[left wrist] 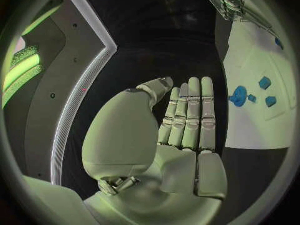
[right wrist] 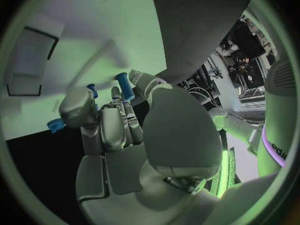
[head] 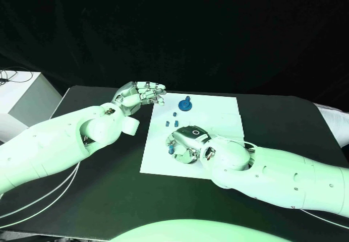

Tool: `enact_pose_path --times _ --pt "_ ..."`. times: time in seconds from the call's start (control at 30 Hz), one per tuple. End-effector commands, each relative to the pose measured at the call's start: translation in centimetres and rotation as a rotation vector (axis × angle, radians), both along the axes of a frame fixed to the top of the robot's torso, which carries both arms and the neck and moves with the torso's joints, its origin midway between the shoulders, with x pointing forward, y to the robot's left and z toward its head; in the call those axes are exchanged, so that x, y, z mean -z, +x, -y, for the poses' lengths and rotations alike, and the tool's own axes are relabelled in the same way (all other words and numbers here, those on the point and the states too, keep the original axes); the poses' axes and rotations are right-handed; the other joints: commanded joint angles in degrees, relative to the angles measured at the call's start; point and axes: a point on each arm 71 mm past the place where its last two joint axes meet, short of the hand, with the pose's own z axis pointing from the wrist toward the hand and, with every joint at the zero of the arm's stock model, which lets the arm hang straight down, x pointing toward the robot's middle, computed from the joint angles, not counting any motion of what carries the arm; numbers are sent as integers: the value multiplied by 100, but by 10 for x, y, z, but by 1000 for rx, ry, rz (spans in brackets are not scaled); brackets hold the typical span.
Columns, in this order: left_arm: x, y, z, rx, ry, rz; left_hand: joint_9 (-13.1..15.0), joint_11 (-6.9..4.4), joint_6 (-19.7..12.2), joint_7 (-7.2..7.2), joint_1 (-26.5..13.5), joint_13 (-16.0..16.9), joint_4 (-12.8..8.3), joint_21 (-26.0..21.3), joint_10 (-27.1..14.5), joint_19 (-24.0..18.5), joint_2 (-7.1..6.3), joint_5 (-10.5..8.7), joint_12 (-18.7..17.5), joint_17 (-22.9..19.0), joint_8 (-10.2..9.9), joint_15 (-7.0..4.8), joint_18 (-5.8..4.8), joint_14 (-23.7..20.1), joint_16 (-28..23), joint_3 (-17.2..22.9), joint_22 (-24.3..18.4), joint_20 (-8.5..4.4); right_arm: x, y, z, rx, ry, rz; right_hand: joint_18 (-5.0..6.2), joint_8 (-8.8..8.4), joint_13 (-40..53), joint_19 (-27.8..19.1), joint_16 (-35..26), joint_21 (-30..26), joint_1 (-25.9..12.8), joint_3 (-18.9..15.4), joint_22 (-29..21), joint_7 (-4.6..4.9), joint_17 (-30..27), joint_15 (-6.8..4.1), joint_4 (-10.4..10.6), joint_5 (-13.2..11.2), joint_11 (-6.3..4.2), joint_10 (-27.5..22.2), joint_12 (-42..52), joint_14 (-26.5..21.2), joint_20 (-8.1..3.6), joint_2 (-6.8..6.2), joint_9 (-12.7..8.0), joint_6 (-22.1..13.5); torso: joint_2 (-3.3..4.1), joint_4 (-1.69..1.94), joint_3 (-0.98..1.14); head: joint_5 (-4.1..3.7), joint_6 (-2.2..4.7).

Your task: Assemble the parts on the task board

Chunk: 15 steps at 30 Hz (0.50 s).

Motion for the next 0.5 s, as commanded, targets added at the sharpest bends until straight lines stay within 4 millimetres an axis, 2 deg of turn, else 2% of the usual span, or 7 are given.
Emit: enact_pose_path --times 0.03,0.2,0.23,0.27,0.3,0.37,0.5 --pt "-1 -1 2 16 -12 3 -6 18 -3 25 54 7 6 -32 39 37 17 -9 -39 6 -37 9 59 47 -22 -37 -1 9 -1 0 0 -2 16 6 65 -57 6 -45 -40 -145 193 -357 -85 -7 -71 61 79 -10 25 -169 50 -21 6 65 -33 -43 2 3 3 -3 1" --pt "-1 -1 2 17 -11 2 -10 17 0 24 56 9 5 -36 42 36 19 -8 -49 21 -40 9 59 49 -39 -42 -1 9 -3 1 1 17 41 18 115 -227 6 -101 -123 -531 641 -1129 -304 -15 -272 119 455 14 97 -553 108 -106 53 175 -152 -264 8 2 7 -12 8" --pt "-1 -1 2 18 -11 2 -10 17 0 24 56 9 5 -36 42 36 19 -8 -49 21 -40 9 59 49 -39 -42 -1 9 -3 1 1 20 45 19 128 -255 6 -117 -149 -633 757 -1263 -363 -48 -329 132 584 22 112 -644 119 -129 63 165 -182 -344 8 2 7 -12 8" --pt "-1 -1 2 18 -11 2 -10 18 2 22 56 9 6 -37 42 36 22 -8 -51 23 -40 9 58 50 -42 -42 -1 9 -3 2 2 25 51 21 142 -249 15 -130 -165 -754 964 -1437 -436 -122 -381 153 844 31 138 -783 152 -152 82 135 -222 -449 8 2 7 -12 8" --pt "-1 -1 2 18 -11 2 -10 18 2 22 56 9 6 -37 42 36 22 -8 -51 23 -40 9 58 50 -42 -42 -1 9 -4 2 2 30 57 23 145 -260 10 -122 -167 -784 1105 -1533 -458 -129 -408 163 1049 43 154 -892 166 -160 90 91 -250 -534 7 1 7 -17 12" --pt "-1 -1 2 19 -11 1 -10 18 2 22 56 9 6 -37 42 36 22 -8 -51 23 -40 9 58 50 -42 -42 -1 9 -4 3 3 40 69 26 147 -270 6 -120 -173 -822 1196 -1614 -484 -148 -436 174 1143 50 172 -994 173 -168 99 50 -278 -624 4 -1 4 -30 17" --pt "-1 -1 2 20 -11 1 -10 18 2 22 56 9 6 -37 42 36 22 -8 -51 23 -40 9 58 50 -42 -42 -1 9 -6 4 7 57 101 30 149 -312 7 -109 -166 -860 1223 -1718 -513 -195 -455 196 1156 73 200 -1145 181 -168 116 10 -429 -1102 6 2 6 -47 38"
